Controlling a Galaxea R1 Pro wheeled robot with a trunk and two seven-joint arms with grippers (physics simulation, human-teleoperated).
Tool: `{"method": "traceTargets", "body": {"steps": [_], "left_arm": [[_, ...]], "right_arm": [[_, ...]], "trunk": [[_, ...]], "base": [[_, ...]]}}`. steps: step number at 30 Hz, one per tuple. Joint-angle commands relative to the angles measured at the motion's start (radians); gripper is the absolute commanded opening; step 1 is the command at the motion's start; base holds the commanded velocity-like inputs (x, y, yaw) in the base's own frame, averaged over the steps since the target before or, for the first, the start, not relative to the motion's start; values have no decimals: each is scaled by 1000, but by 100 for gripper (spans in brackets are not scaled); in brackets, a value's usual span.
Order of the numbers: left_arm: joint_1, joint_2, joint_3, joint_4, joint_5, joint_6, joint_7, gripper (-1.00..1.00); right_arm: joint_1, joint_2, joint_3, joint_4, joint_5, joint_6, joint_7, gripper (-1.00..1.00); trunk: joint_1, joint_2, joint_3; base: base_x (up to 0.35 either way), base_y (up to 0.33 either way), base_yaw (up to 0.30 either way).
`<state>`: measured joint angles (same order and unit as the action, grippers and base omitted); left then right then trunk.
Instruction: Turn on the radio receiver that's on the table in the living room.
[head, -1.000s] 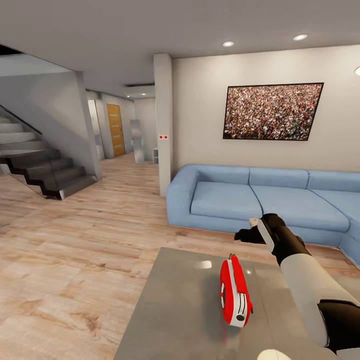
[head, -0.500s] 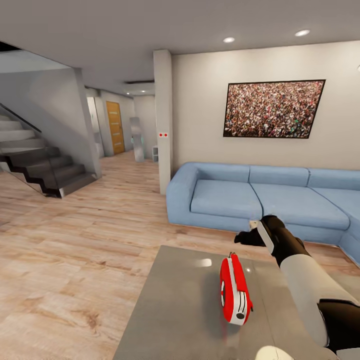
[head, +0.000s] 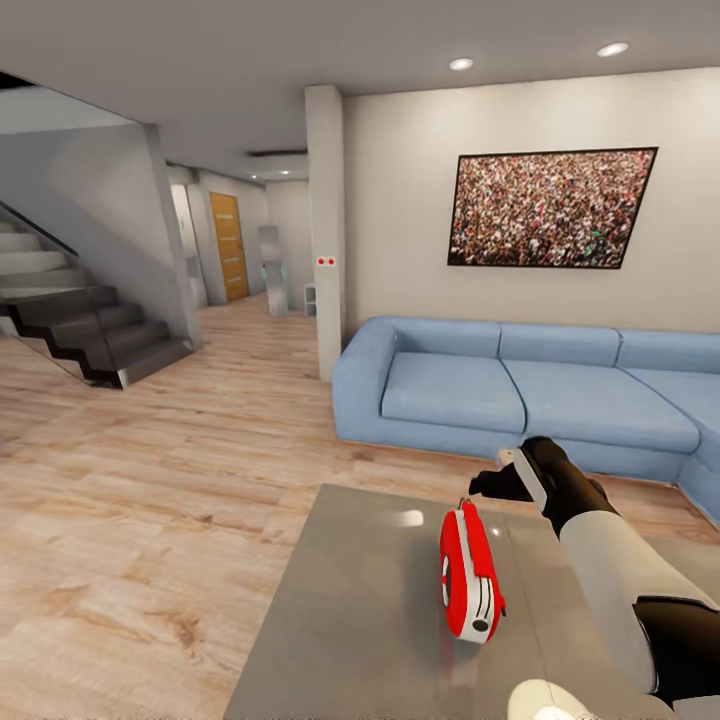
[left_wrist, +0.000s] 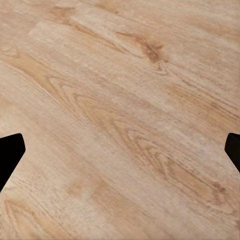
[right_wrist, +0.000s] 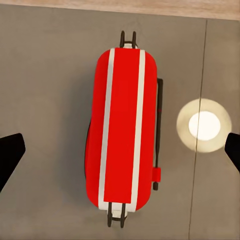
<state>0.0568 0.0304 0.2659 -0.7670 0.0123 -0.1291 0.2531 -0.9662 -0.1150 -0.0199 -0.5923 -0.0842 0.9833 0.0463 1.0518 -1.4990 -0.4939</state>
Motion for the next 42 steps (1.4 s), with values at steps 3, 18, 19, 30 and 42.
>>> {"method": "traceTargets", "body": {"steps": [3,18,19,30,42], "left_arm": [[0,0,0,0,0,-1,0,100],[0,0,0,0,0,-1,0,100],[0,0,-1,0,0,-1,0,100],[0,0,-1,0,0,-1,0,100],[0,0,-1,0,-1,-1,0,100]], "right_arm": [[0,0,0,0,1,0,1,100],[0,1,0,2,-2,-14,3,100],[0,1,0,3,-2,-14,3,100],[0,2,0,6,-3,-15,3,100],[0,2,0,6,-2,-15,3,100]], "trunk": [[0,0,-5],[0,0,-29],[0,0,-31],[0,0,-49],[0,0,-68]], "base": [[0,0,0],[0,0,0],[0,0,0],[0,0,0],[0,0,0]]}}
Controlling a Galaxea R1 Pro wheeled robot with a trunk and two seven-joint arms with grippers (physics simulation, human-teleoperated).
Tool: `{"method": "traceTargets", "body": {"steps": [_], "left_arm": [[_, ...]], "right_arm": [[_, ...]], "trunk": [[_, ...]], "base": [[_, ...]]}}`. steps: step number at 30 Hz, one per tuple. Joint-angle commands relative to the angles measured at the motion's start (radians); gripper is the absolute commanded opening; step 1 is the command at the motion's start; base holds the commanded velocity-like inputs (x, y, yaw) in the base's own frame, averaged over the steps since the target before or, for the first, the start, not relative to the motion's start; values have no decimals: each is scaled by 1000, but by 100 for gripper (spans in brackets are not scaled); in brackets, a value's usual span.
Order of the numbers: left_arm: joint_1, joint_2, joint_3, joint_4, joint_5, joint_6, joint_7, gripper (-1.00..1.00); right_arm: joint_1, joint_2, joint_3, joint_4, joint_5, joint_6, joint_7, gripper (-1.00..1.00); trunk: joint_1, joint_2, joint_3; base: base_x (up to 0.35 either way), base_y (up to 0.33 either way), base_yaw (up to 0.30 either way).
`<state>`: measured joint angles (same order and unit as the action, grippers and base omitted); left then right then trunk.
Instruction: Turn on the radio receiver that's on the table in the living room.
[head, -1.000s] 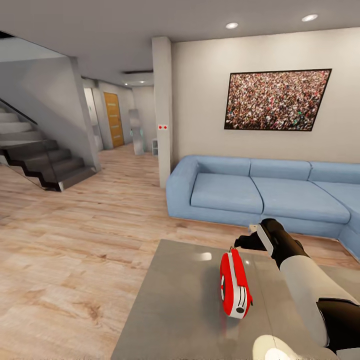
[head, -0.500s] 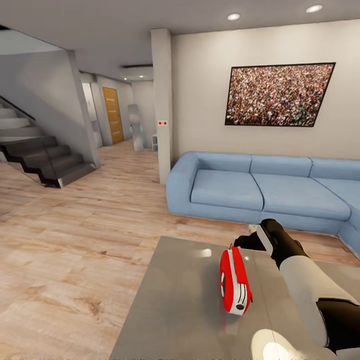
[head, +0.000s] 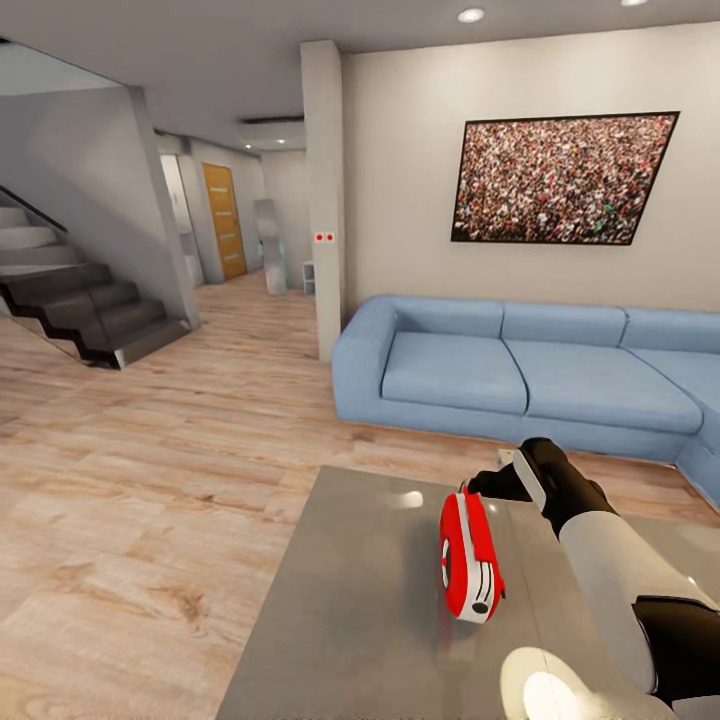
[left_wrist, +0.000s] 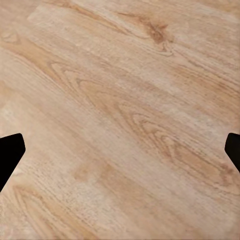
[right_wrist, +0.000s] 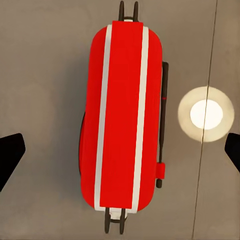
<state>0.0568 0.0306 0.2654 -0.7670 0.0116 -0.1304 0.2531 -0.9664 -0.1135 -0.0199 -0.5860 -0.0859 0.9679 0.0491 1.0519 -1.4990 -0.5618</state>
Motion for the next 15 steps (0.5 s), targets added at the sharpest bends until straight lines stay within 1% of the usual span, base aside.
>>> {"method": "traceTargets", "body": {"steps": [1,15], "left_arm": [[0,0,0,0,0,0,0,100],[0,0,0,0,-1,0,0,100]], "right_arm": [[0,0,0,0,0,0,0,100],[0,0,0,0,0,0,0,100]], "trunk": [[0,0,-2],[0,0,-24]], "base": [[0,0,0],[0,0,0]]}}
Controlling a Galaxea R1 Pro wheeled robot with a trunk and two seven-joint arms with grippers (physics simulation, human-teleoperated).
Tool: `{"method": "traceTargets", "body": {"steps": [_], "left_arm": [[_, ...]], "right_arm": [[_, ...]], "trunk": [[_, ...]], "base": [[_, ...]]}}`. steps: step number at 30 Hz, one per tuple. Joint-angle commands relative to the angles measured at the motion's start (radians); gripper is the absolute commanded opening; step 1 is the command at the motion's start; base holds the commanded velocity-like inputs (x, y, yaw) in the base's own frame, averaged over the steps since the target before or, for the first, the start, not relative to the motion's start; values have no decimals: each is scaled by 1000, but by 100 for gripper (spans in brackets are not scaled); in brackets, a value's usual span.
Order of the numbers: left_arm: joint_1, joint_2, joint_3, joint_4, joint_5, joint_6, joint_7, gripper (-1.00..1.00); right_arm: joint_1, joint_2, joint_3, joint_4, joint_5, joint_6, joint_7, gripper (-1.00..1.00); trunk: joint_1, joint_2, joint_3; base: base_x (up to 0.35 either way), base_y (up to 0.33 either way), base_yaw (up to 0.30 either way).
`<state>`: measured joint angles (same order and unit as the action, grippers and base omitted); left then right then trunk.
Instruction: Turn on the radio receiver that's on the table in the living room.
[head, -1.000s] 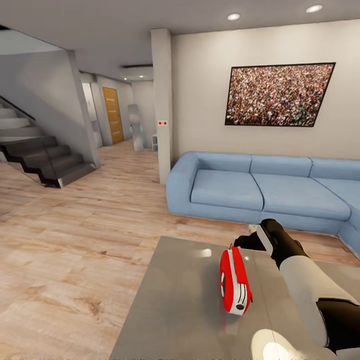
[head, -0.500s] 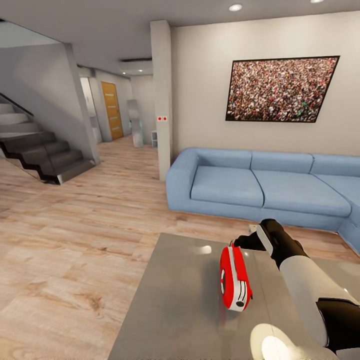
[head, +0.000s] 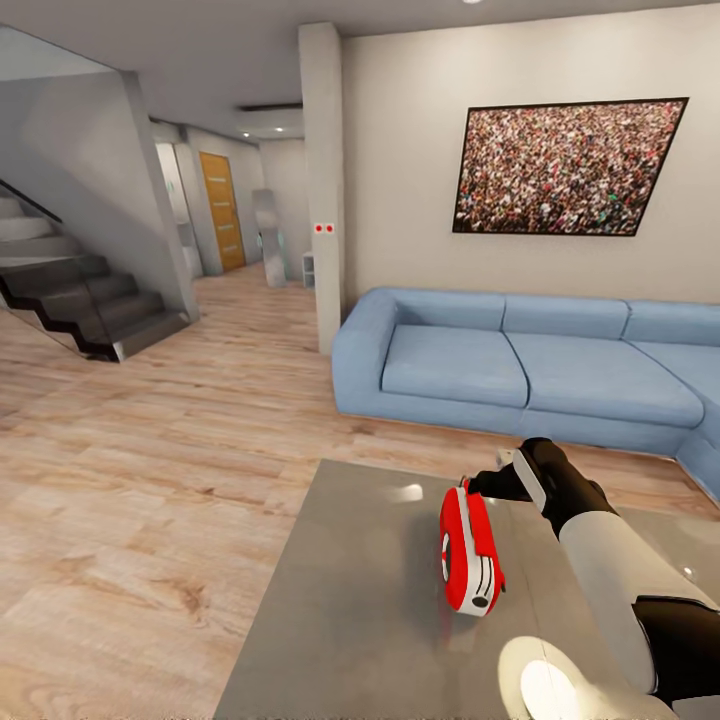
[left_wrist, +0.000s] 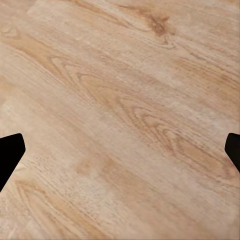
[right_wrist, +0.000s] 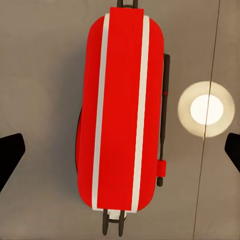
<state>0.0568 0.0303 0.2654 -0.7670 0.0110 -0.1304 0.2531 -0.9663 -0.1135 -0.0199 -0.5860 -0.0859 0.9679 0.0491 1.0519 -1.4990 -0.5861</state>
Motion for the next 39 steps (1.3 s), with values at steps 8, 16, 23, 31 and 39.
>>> {"method": "traceTargets", "body": {"steps": [8,16,23,31,39], "left_arm": [[0,-1,0,0,0,0,0,100],[0,-1,0,0,0,0,0,100],[0,-1,0,0,0,0,0,100],[0,0,0,0,0,0,0,100],[0,-1,0,0,0,0,0,100]], "right_arm": [[0,1,0,0,0,0,0,100],[0,4,0,0,-1,0,1,100],[0,5,0,0,-2,0,1,100],[0,5,0,1,0,-9,0,100],[0,6,0,3,-1,-14,0,100]], "trunk": [[0,0,-13],[0,0,-26],[0,0,-37],[0,0,-50],[0,0,-63]], "base": [[0,0,0],[0,0,0],[0,0,0],[0,0,0],[0,0,0]]}}
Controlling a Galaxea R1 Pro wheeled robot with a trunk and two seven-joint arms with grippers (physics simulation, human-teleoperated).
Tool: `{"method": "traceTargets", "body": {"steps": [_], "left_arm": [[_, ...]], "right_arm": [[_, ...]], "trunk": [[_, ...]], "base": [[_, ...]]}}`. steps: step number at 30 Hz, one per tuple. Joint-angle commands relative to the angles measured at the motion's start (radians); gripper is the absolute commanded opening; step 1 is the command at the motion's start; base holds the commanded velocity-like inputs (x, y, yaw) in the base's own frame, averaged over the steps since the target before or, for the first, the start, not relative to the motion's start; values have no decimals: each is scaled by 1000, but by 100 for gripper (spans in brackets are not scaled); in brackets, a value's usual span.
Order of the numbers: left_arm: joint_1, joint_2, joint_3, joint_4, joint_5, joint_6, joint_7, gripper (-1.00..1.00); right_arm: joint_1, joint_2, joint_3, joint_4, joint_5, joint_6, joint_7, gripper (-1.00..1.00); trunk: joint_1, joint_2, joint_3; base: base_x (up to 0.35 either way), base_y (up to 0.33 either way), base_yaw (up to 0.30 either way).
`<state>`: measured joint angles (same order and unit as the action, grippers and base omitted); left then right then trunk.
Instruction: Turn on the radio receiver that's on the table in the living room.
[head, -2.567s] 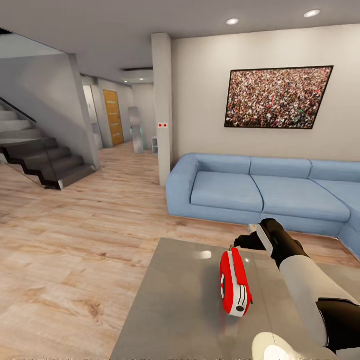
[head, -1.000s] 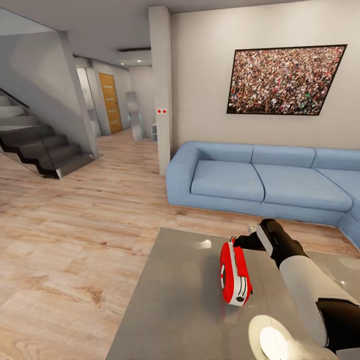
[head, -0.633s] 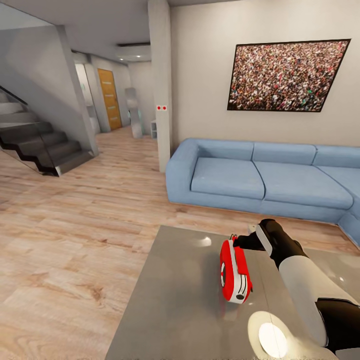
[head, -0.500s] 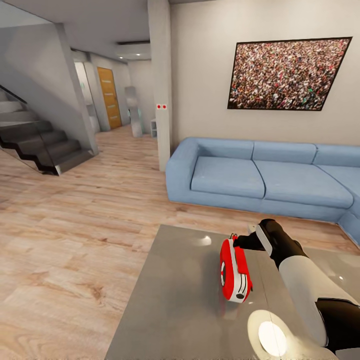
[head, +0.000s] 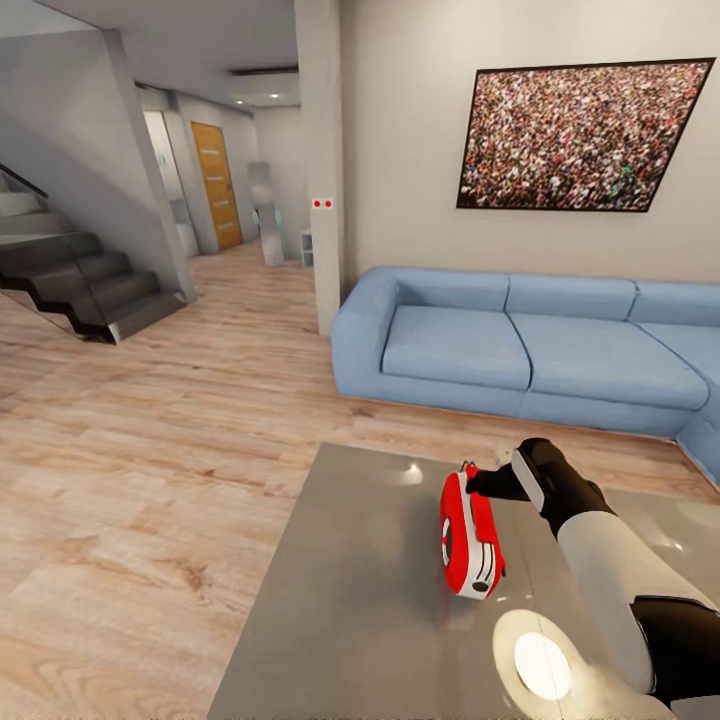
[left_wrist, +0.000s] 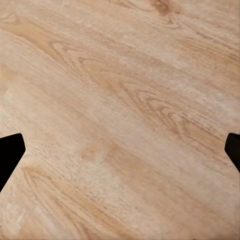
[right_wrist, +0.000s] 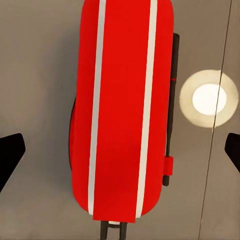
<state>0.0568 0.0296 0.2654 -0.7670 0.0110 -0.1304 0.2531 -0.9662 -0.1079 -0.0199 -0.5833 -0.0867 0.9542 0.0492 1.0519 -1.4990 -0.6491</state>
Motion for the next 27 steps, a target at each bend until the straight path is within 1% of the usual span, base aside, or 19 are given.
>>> {"method": "traceTargets", "body": {"steps": [1,27], "left_arm": [[0,0,0,0,0,0,0,100],[0,1,0,0,0,0,0,100]], "right_arm": [[0,0,1,2,0,0,0,100],[0,2,2,10,1,0,1,100]], "trunk": [[0,0,-2],[0,0,-44]], "base": [[0,0,0],[0,0,0]]}}
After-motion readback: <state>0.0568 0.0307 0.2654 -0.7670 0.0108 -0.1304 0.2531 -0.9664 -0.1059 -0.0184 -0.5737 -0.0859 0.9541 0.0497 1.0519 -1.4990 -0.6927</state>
